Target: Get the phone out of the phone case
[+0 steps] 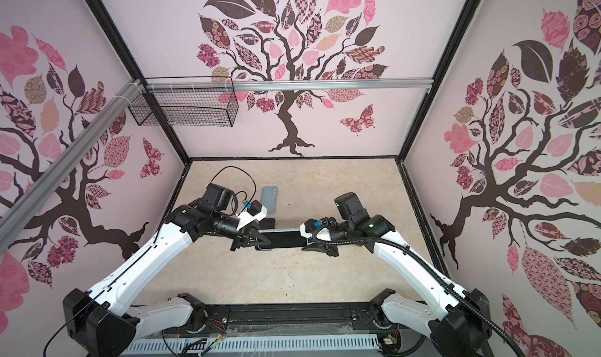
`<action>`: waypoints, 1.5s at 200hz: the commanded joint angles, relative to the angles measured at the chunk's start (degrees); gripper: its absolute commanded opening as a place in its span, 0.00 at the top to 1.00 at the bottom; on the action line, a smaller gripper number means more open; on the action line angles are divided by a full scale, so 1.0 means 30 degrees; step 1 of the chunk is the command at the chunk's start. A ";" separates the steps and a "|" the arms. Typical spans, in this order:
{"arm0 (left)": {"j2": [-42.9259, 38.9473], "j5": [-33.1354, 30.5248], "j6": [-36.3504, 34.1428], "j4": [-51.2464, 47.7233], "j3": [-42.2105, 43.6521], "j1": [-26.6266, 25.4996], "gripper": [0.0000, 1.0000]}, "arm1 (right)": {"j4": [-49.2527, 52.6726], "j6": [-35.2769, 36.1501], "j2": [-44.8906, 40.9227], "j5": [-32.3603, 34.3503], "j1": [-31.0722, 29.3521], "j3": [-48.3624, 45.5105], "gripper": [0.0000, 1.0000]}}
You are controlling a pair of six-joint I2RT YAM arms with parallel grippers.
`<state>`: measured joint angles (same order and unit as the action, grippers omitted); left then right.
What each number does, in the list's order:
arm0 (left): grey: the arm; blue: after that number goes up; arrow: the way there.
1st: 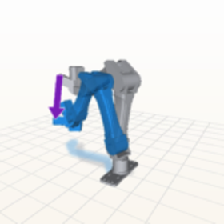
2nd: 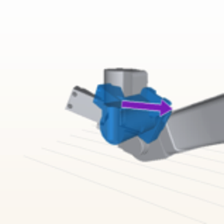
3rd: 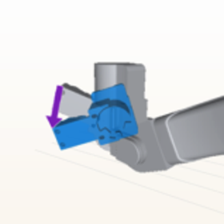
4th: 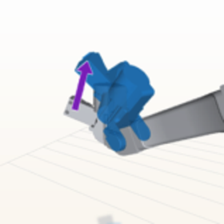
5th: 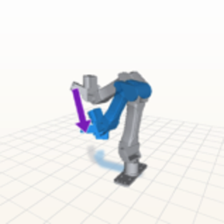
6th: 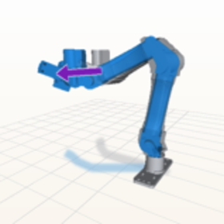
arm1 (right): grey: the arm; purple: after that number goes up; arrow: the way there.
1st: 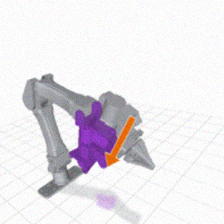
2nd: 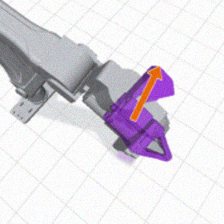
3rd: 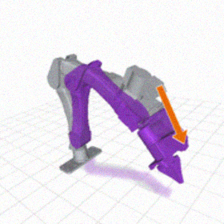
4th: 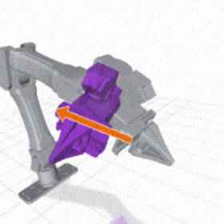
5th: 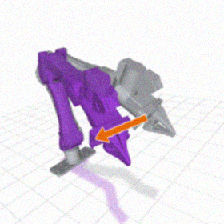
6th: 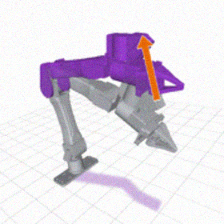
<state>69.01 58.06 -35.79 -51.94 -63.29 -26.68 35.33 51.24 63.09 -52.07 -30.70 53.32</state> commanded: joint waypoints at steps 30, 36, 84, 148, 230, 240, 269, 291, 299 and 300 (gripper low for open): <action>-0.0509 0.0179 0.0197 0.1053 -0.0525 0.0016 1.00 | 0.1055 0.0512 0.0503 -0.0222 -0.0482 0.0948 0.77; -0.0519 0.0172 0.0182 0.1043 -0.0524 0.0015 1.00 | 0.1055 0.0508 0.0516 -0.0212 -0.0494 0.0979 0.78; -0.0612 0.0100 0.0182 0.1104 -0.0456 0.0103 1.00 | 0.1202 0.0617 0.0605 0.0014 -0.0563 0.0897 0.78; -0.0686 0.0096 0.0263 0.1178 -0.0386 0.0250 1.00 | 0.1231 0.0714 0.0760 0.0073 -0.0587 0.0801 0.75; -0.0507 -0.0253 0.0487 0.1255 -0.0416 0.0287 1.00 | 0.1315 0.0742 0.0685 0.0140 -0.0673 0.0816 0.84; -0.0417 -0.0646 0.0720 0.1323 -0.0436 0.0295 1.00 | 0.1166 0.0699 0.0599 0.0145 -0.0693 0.0723 0.86; -0.0140 -0.0883 0.0805 0.1256 -0.0599 0.0319 1.00 | 0.0499 0.0365 0.0127 0.0189 -0.0870 0.0236 0.90; 0.0157 -0.1200 0.1075 0.1276 -0.0770 0.0338 1.00 | 0.0065 0.0119 -0.0337 0.0366 -0.1016 0.0018 0.97; 0.0336 -0.1291 0.1119 0.1207 -0.0868 0.0338 1.00 | -0.0024 0.0020 -0.0483 0.0431 -0.1125 -0.0016 1.00; 0.0355 -0.1299 0.1119 0.1204 -0.0902 0.0352 1.00 | -0.0041 0.0009 -0.0517 0.0442 -0.1174 -0.0018 1.00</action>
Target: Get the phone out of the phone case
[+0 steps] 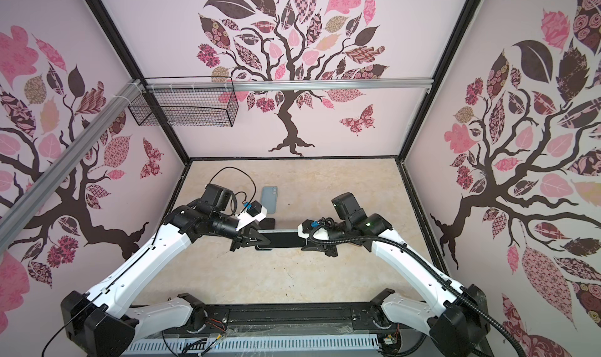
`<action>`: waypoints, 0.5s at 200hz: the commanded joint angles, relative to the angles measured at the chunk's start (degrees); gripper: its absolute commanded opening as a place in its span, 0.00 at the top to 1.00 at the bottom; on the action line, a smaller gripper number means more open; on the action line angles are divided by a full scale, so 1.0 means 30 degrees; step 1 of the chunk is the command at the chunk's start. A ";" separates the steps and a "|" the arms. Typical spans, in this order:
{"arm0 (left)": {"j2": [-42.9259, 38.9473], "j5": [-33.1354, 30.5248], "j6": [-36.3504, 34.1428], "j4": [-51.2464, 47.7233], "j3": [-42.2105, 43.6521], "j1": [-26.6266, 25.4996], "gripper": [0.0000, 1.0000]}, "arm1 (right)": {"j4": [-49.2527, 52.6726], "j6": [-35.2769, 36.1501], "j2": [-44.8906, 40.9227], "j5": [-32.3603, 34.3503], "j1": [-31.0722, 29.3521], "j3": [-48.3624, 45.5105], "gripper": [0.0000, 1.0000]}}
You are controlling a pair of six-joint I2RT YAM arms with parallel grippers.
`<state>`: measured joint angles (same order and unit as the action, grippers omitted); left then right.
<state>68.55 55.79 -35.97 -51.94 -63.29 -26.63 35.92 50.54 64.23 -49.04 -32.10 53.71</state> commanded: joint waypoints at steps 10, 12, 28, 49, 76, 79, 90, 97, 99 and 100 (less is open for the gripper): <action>0.0771 -0.0693 0.1290 0.1128 -0.1032 0.0323 1.00 | -0.0461 0.0148 -0.1085 -0.0423 -0.0925 -0.0234 1.00; 0.0823 -0.0725 0.1301 0.1102 -0.1048 0.0323 1.00 | -0.0504 0.0145 -0.1123 -0.0378 -0.0974 -0.0259 1.00; 0.1313 -0.0948 0.1405 0.0892 -0.1332 0.0323 1.00 | -0.1288 -0.0112 -0.1487 0.0182 -0.1601 -0.0587 1.00; 0.1902 -0.1136 0.1451 0.0507 -0.1749 0.0332 1.00 | -0.2621 -0.0576 -0.1916 0.0821 -0.2400 -0.1040 1.00; 0.2677 -0.1106 0.1398 0.0017 -0.2323 0.0334 1.00 | -0.3409 -0.0354 -0.2058 0.1682 -0.3258 -0.0979 1.00; 0.2744 -0.1106 0.1392 -0.0071 -0.2427 0.0321 1.00 | -0.3451 -0.0332 -0.2038 0.1717 -0.3339 -0.0921 1.00; 0.3021 -0.1021 0.1300 -0.0309 -0.2661 0.0345 1.00 | -0.3608 -0.0200 -0.1956 0.1904 -0.3636 -0.0777 1.00; 0.3228 -0.0889 0.1199 -0.0450 -0.2793 0.0329 1.00 | -0.3707 -0.0132 -0.1900 0.2017 -0.3805 -0.0669 1.00; 0.3261 -0.0862 0.1198 -0.0501 -0.2828 0.0332 1.00 | -0.3777 -0.0121 -0.1879 0.2121 -0.3924 -0.0629 1.00; 0.3300 -0.0838 0.1173 -0.0543 -0.2834 0.0327 1.00 | -0.3803 -0.0120 -0.1874 0.2144 -0.3951 -0.0624 1.00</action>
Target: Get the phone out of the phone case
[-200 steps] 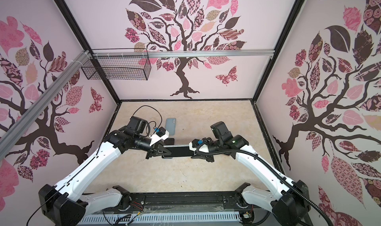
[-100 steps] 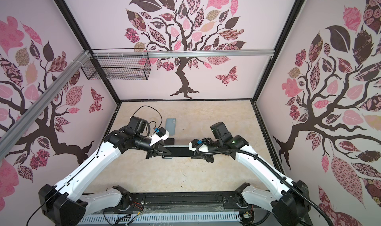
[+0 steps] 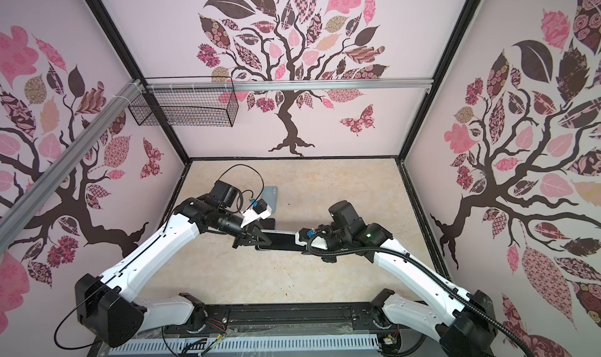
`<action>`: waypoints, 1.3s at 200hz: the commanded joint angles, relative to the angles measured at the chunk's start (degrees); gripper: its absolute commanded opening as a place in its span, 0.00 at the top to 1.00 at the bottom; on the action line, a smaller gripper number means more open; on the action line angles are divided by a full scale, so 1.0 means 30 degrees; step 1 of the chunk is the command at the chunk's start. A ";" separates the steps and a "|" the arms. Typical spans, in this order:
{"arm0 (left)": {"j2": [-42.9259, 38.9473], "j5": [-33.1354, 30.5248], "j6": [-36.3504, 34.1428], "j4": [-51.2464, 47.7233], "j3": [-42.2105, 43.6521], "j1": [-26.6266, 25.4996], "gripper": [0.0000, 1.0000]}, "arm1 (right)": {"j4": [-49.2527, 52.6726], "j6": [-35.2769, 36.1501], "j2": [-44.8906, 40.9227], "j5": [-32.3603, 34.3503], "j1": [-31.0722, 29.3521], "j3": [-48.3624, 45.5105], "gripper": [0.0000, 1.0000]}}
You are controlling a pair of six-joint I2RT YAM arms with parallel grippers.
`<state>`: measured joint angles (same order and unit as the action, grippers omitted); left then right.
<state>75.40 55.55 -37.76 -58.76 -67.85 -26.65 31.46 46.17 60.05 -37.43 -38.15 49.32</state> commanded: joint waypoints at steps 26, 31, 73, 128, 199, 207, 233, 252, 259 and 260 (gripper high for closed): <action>0.1586 0.0028 0.1161 0.0962 -0.1581 0.0305 1.00 | -0.3167 0.1382 -0.0327 -0.1100 -0.2855 0.1072 1.00; 0.1666 0.0125 0.1092 0.0871 -0.1581 0.0308 1.00 | -0.3364 0.1387 -0.0330 -0.0976 -0.2993 0.1081 1.00; 0.1822 0.0262 0.0726 0.0600 -0.1436 0.0140 1.00 | -0.4212 0.1597 -0.0045 -0.0535 -0.3680 0.1646 1.00; 0.2144 0.0445 0.0060 -0.0094 -0.1438 -0.0327 1.00 | -0.6165 0.1092 -0.0274 0.0251 -0.3690 0.1398 1.00; -0.0076 0.1677 0.0259 0.1187 -0.0514 0.0218 1.00 | -0.6309 -0.0143 -0.2472 0.5050 -0.3496 -0.0775 1.00; -0.0642 0.1930 0.0561 0.1795 -0.0263 0.0501 1.00 | -0.6305 -0.0827 -0.2927 0.5410 -0.3307 -0.1234 1.00; -0.2370 0.2556 0.2300 0.4338 0.0659 0.1199 1.00 | -0.7808 -0.4599 -0.4764 0.6035 -0.2439 -0.3108 0.97; -0.3246 0.2611 0.4123 0.6435 0.1326 0.1460 1.00 | -0.8954 -0.8279 -0.5800 0.6959 -0.1909 -0.4082 0.89; -0.3448 0.2527 0.5086 0.7202 0.1614 0.1538 1.00 | -0.9327 -0.9678 -0.5967 0.7720 -0.1814 -0.4400 0.87; -0.3494 0.2523 0.5203 0.7359 0.1657 0.1549 1.00 | -0.9365 -0.9839 -0.5990 0.7842 -0.1814 -0.4444 0.87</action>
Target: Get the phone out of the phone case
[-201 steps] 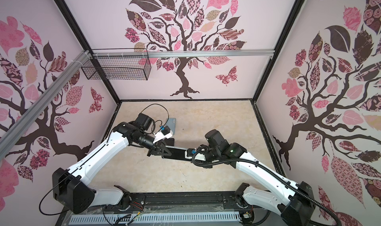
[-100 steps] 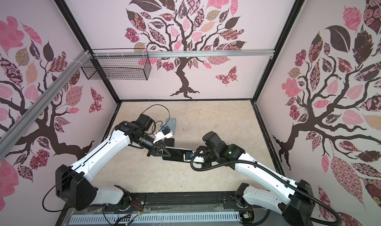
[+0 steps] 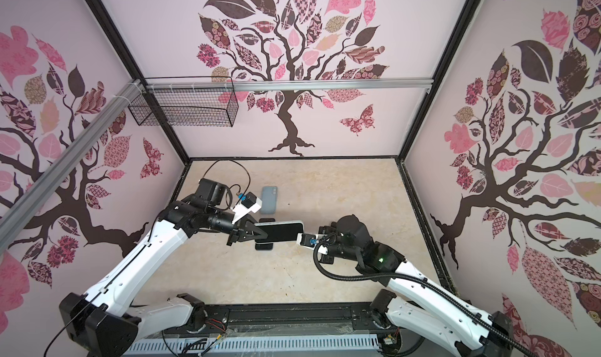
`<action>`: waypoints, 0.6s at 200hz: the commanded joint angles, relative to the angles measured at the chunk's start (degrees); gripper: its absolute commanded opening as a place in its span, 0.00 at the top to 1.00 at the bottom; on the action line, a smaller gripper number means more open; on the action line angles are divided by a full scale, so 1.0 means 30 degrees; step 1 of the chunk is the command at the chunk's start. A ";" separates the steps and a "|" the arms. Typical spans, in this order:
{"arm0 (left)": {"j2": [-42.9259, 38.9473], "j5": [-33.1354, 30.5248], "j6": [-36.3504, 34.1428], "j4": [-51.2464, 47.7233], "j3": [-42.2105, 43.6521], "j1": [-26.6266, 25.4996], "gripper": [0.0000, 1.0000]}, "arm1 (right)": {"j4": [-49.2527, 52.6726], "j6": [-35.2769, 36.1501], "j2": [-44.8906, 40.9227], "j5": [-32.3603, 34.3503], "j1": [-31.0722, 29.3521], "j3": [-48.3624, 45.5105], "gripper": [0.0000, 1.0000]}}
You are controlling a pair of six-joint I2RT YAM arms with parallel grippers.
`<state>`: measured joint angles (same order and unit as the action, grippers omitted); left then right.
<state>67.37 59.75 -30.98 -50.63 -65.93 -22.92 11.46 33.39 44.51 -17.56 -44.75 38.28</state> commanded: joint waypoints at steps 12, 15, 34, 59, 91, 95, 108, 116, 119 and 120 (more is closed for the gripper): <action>-0.1211 0.1042 0.4480 0.6357 0.1607 0.0315 1.00 | -0.3257 -0.7303 -0.0957 0.2396 0.0443 -0.1296 0.81; -0.1305 0.0986 0.4869 0.6821 0.1791 0.0293 1.00 | -0.3399 -0.7626 -0.0992 0.2503 0.0437 -0.1458 0.78; -0.1819 0.0397 0.7266 0.9293 0.2587 0.0315 1.00 | -0.5509 -1.0727 -0.1223 0.3287 0.0424 -0.2636 0.67; -0.2284 -0.0609 0.9868 1.2052 0.3505 0.0315 1.00 | -0.6251 -1.2844 -0.2172 0.3410 0.0436 -0.3213 0.51; -0.2411 -0.1004 1.1779 1.3614 0.3929 0.0315 1.00 | -0.4666 -1.5268 -0.2562 0.4957 0.0434 -0.1538 0.35; -0.2395 -0.1040 1.2189 1.4027 0.4044 0.0315 1.00 | -0.4755 -1.5630 -0.2534 0.5038 0.0433 -0.1447 0.33; -0.2361 -0.1135 1.3697 1.5638 0.4462 0.0314 1.00 | -0.5814 -1.6982 -0.2449 0.5207 0.0445 -0.1653 0.29; -0.2315 -0.1244 1.4500 1.6449 0.4651 0.0315 1.00 | -0.6479 -1.7980 -0.2394 0.5250 0.0450 -0.1685 0.23; -0.2318 -0.1252 1.4731 1.6728 0.4683 0.0304 1.00 | -0.6728 -1.8372 -0.2372 0.5328 0.0493 -0.1642 0.22; -0.2295 -0.1267 1.4800 1.6803 0.4702 0.0309 1.00 | -0.6813 -1.8515 -0.2365 0.5342 0.0483 -0.1650 0.22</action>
<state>61.47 56.25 3.84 -12.47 -53.91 -22.15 -3.68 -10.98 37.69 -4.21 -43.68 31.75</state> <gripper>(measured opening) 0.108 0.730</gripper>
